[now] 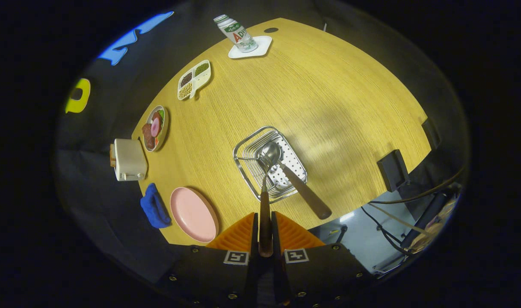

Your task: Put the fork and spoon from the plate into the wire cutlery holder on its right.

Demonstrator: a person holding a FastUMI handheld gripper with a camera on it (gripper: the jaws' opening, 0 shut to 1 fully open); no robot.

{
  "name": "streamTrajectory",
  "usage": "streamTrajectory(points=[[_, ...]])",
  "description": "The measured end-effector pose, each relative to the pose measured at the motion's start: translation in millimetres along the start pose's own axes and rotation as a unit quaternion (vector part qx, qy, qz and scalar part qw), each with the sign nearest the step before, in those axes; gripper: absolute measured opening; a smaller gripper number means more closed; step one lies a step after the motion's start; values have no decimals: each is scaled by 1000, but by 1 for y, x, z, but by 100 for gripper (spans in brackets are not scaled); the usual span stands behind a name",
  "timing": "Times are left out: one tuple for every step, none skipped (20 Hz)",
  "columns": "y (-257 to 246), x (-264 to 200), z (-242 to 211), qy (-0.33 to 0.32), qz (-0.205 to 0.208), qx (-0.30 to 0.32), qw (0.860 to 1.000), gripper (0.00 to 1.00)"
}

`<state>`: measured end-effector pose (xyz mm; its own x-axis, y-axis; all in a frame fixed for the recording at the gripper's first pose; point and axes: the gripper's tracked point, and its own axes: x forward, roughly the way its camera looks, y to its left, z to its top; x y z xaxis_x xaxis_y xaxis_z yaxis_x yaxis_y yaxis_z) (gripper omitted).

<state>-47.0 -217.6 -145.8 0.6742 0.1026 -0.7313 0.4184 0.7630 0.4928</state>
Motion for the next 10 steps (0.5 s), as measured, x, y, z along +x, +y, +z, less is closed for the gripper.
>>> streamTrajectory(points=[[0,-1,-1,-1,2,3,1000,16],[0,-1,-1,-1,4,6,1000,16],[0,-3,-1,-4,7,6,1000,16],[-1,-4,0,-7,5,5,1000,21],[-2,-5,0,-11,4,3,1000,21],[-3,-6,0,-15,3,1,1000,23],[-3,-7,1,-18,4,-1,1000,23],[-3,-9,2,-23,4,-1,1000,24],[-3,-10,3,-27,4,-2,1000,24],[-3,-12,3,-31,3,-4,999,25]])
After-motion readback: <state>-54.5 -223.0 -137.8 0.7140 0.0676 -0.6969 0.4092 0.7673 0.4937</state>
